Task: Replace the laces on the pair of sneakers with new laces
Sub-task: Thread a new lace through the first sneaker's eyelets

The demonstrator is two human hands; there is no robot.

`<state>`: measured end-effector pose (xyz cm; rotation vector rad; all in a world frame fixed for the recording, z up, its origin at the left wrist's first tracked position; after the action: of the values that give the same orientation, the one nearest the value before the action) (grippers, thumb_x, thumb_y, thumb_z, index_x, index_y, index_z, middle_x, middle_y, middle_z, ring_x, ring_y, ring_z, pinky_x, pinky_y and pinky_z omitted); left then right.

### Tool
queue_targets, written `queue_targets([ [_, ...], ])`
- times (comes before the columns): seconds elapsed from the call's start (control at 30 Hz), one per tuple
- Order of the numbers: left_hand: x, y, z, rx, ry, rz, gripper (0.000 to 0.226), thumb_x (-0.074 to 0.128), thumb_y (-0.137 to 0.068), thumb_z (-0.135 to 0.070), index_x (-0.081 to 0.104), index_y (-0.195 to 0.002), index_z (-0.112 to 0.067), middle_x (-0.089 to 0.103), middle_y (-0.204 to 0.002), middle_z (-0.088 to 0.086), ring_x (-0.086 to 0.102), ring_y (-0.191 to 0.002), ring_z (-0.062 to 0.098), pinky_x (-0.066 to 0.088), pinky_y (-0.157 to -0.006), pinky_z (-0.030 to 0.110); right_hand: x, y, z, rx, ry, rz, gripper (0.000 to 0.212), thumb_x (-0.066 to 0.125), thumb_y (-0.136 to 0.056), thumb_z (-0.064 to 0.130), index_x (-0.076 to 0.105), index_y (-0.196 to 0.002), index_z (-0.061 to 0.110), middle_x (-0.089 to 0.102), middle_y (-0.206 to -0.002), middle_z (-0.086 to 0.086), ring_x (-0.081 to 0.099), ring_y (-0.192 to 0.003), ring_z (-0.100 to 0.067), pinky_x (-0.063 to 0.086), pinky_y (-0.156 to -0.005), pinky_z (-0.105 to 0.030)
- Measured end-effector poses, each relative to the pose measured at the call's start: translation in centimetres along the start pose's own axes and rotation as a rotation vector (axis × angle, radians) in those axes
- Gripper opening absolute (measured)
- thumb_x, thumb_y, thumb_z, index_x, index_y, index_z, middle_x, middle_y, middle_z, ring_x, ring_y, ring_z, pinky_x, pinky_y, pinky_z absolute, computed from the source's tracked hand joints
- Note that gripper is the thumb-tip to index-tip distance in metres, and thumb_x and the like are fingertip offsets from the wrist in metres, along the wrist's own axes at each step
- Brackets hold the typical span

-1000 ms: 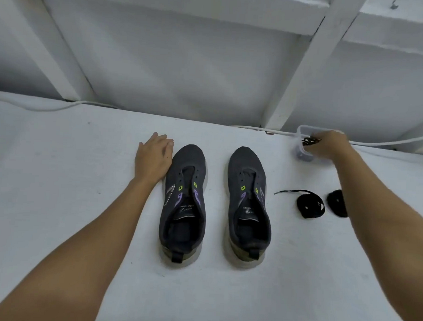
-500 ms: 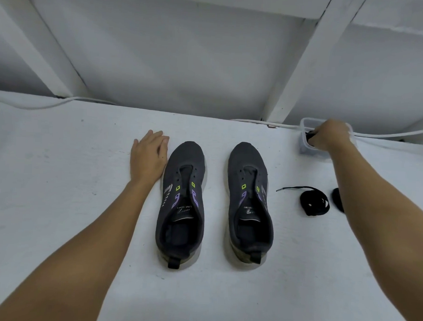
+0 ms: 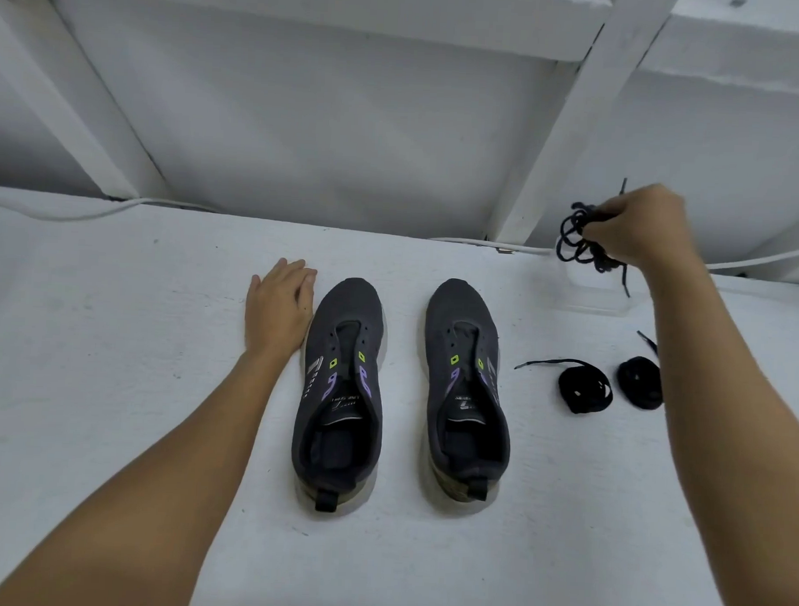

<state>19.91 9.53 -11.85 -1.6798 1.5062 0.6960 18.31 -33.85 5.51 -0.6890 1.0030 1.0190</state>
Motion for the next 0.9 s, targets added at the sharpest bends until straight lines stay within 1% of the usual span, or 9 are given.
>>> queue_targets([
  [0.13, 0.1, 0.0, 0.0, -0.006, -0.009, 0.015, 0.036, 0.037, -0.108, -0.028, 0.067, -0.125, -0.015, 0.057, -0.144, 0.004, 0.037, -0.145, 0.024, 0.018, -0.120, 0.052, -1.9, 1.7, 4.4, -0.084, -0.110, -0.026, 0.026, 0.071, -0.086, 0.015, 0.078, -0.111, 0.013, 0.074, -0.099, -0.011, 0.062, -0.085, -0.015, 0.044, -0.076, -0.019],
  [0.27, 0.0, 0.1, -0.2, -0.007, -0.007, 0.012, 0.036, 0.038, -0.108, -0.027, 0.067, -0.126, -0.014, 0.057, -0.144, 0.005, 0.037, -0.145, 0.025, 0.019, -0.120, 0.051, -1.5, 2.6, 9.0, -0.160, -0.213, 0.001, 0.025, 0.071, -0.085, 0.016, 0.080, -0.108, 0.017, 0.070, -0.086, -0.003, 0.062, -0.074, -0.013, 0.039, -0.053, -0.002],
  [0.3, 0.0, 0.1, -0.2, -0.008, -0.009, 0.012, 0.037, 0.038, -0.108, -0.027, 0.067, -0.126, -0.014, 0.057, -0.144, 0.005, 0.037, -0.145, 0.025, 0.019, -0.120, 0.051, -1.0, 2.8, 10.2, -0.183, -0.222, 0.006, 0.025, 0.071, -0.084, 0.016, 0.080, -0.108, 0.018, 0.070, -0.085, -0.002, 0.063, -0.075, -0.012, 0.037, -0.053, 0.001],
  [0.33, 0.0, 0.1, -0.1, -0.010, -0.010, 0.012, 0.037, 0.038, -0.108, -0.027, 0.067, -0.127, -0.014, 0.057, -0.144, 0.005, 0.037, -0.146, 0.025, 0.019, -0.120, 0.051, -0.4, 2.8, 11.4, -0.207, -0.226, 0.014, 0.026, 0.070, -0.084, 0.016, 0.080, -0.108, 0.018, 0.071, -0.087, -0.003, 0.064, -0.078, -0.013, 0.040, -0.058, -0.001],
  [0.47, -0.1, 0.1, -0.3, -0.013, -0.001, 0.014, 0.036, 0.038, -0.108, -0.027, 0.067, -0.126, -0.014, 0.057, -0.144, 0.005, 0.036, -0.146, 0.025, 0.018, -0.120, 0.051, 4.5, 3.0, 15.5, -0.292, -0.193, 0.115, 0.027, 0.068, -0.085, 0.015, 0.079, -0.110, 0.014, 0.075, -0.097, -0.008, 0.069, -0.090, -0.021, 0.054, -0.078, -0.025],
  [0.63, -0.2, 0.1, -0.3, -0.018, 0.006, 0.015, 0.035, 0.039, -0.108, -0.026, 0.068, -0.124, -0.014, 0.058, -0.143, 0.004, 0.037, -0.145, 0.025, 0.020, -0.119, 0.051, 13.3, 3.3, 17.1, -0.297, -0.059, 0.260, 0.026, 0.062, -0.087, 0.009, 0.079, -0.107, 0.011, 0.075, -0.095, -0.014, 0.070, -0.086, -0.031, 0.056, -0.073, -0.031],
  [0.73, -0.2, 0.0, -0.5, -0.015, -0.001, 0.008, 0.034, 0.041, -0.107, -0.025, 0.069, -0.121, -0.014, 0.060, -0.141, 0.004, 0.040, -0.143, 0.026, 0.023, -0.118, 0.053, 17.3, 3.6, 16.1, -0.290, 0.042, 0.323, 0.027, 0.058, -0.085, 0.004, 0.078, -0.102, 0.008, 0.073, -0.095, -0.015, 0.067, -0.088, -0.034, 0.048, -0.067, -0.030],
  [0.8, -0.4, 0.0, -0.6, 0.000, -0.009, -0.011, 0.031, 0.044, -0.105, -0.023, 0.071, -0.117, -0.013, 0.064, -0.135, 0.005, 0.047, -0.137, 0.029, 0.031, -0.113, 0.056, 18.8, 4.0, 15.5, -0.305, 0.134, 0.357, 0.024, 0.058, -0.086, 0.005, 0.076, -0.101, 0.011, 0.070, -0.098, -0.012, 0.064, -0.090, -0.032, 0.040, -0.065, -0.029],
  [0.9, -1.2, -0.1, -1.1, 0.026, -0.015, -0.061, 0.026, 0.049, -0.101, -0.020, 0.073, -0.108, -0.011, 0.069, -0.120, 0.005, 0.059, -0.120, 0.029, 0.041, -0.102, 0.052, 19.6, 4.6, 15.0, -0.335, 0.205, 0.365, 0.026, 0.057, -0.088, 0.008, 0.074, -0.105, 0.017, 0.068, -0.105, -0.008, 0.061, -0.096, -0.031, 0.039, -0.067, -0.031],
])
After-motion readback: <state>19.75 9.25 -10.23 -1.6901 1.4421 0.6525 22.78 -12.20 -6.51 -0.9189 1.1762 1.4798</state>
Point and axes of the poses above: each hand's wrist, its own y-axis away from the middle knuckle, its own x-axis out of the palm, z = x × y, the point moved 7 cm from there along -y, towards the middle knuckle
